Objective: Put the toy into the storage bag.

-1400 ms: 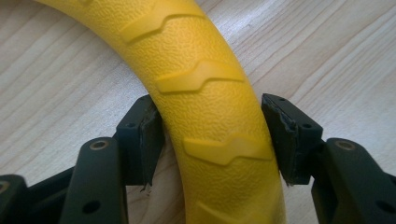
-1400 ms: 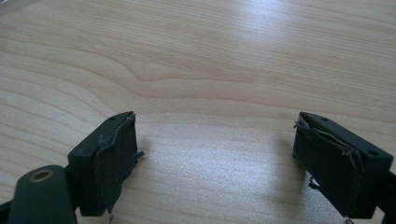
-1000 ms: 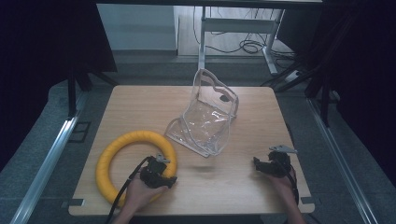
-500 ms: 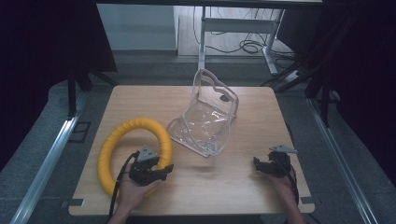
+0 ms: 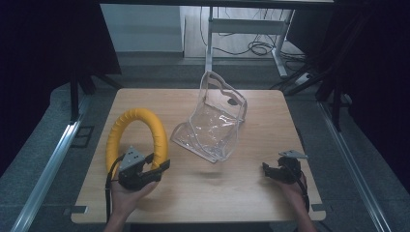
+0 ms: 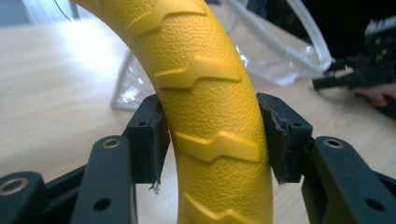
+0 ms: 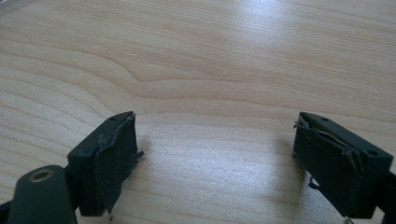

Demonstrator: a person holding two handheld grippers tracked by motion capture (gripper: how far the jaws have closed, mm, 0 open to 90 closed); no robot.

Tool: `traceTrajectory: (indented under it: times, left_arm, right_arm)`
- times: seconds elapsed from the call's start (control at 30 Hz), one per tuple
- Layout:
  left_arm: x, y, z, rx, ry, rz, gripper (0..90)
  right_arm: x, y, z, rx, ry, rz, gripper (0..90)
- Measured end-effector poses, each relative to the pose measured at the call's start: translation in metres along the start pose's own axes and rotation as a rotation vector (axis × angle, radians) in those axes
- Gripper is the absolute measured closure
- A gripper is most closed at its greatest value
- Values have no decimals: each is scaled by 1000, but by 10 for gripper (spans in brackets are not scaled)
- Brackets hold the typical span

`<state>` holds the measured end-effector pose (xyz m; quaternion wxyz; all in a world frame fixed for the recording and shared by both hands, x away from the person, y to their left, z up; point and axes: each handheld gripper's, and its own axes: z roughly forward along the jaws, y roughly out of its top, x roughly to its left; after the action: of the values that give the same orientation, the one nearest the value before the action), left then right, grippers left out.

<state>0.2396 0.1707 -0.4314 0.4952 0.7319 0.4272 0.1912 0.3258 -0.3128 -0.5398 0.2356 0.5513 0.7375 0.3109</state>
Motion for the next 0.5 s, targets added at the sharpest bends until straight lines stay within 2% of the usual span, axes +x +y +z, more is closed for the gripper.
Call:
traceTrajectory:
  times: [0.13, 0.27, 0.37, 0.5]
  left_arm:
    - [0, 4, -9, -44, 13, 12, 472]
    - [1, 7, -16, -73, 5, 15, 485]
    - [-1, 8, -18, -92, -9, 14, 491]
    - [-1, 9, -20, -127, -57, -14, 493]
  right_arm:
    - [0, 0, 0, 0, -1, 1, 141]
    - [0, 0, 0, 0, -1, 2, 142]
    - [0, 0, 0, 0, -1, 2, 142]
    - [0, 0, 0, 0, -1, 3, 142]
